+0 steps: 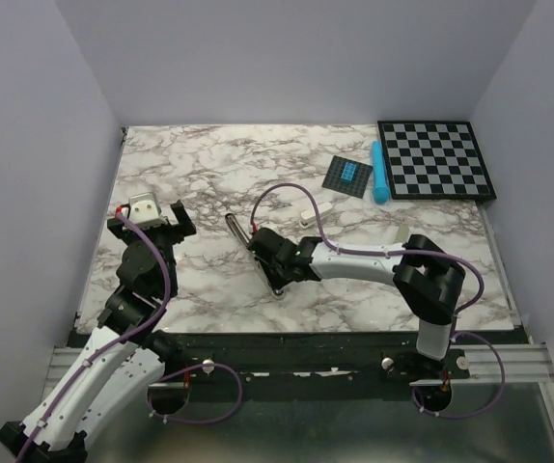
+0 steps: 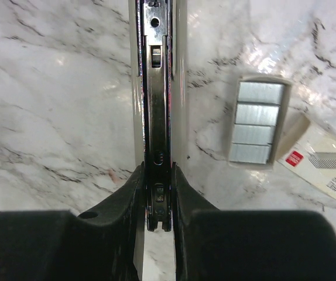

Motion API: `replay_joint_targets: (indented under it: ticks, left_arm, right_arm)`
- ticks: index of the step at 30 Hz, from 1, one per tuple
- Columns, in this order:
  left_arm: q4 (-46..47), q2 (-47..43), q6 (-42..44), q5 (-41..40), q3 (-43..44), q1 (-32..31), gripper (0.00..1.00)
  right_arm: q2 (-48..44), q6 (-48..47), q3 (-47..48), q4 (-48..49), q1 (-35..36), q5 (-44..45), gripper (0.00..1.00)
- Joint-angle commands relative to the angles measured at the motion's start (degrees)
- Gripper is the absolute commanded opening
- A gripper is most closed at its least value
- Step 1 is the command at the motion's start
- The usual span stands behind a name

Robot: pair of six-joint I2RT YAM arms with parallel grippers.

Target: Load the staples into the stapler

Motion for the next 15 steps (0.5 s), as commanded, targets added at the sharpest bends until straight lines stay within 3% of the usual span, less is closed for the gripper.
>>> replay_joint_targets:
  ticks: [1,5,9,15]
  left_arm:
    - [0.0,0.5,-0.9,0.9,-0.1,0.5,0.99]
    - [-0.1,0.7,-1.0,1.2,-0.1,0.6,0.99]
    - [-0.2,1.0,-1.1,1.5,0.1,0.9,0.99]
    - [-0.4,1.1,-1.3,1.7,0.1,1.1,0.99]
  right_arm:
    - [2.6,1.8,4.8,0.7,1.2,-0.8,0.02]
    - [3.8,3.2,6.0,0.8,1.2,-0.2,0.12]
    - [3.6,2.7,6.1,1.9,1.1,-2.8,0.40]
    - [-1.8,-0.4,4.3,2.3,1.1,-5.0,0.70]
